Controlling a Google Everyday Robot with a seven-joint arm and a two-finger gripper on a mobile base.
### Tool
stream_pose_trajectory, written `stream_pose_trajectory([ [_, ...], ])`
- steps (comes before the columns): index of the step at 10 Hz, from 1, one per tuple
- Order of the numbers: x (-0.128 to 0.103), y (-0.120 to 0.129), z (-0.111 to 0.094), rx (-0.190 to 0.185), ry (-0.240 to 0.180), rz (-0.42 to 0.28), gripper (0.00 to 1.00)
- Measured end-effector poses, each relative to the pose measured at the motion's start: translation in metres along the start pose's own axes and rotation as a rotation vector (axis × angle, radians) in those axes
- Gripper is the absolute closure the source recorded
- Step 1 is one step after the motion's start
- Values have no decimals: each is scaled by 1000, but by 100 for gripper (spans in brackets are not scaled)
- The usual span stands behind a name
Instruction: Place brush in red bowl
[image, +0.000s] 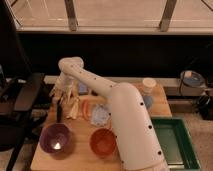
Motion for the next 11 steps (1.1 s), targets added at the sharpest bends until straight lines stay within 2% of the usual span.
stream_pose_trajectory([
  [5,15,13,29,-24,-27,30,35],
  [6,17,12,41,-28,-41,33,35],
  [9,20,18,58,-42,-83,53,35],
  [10,20,16,56,-39,-82,51,38],
  [11,21,18,54,-41,-80,53,47],
])
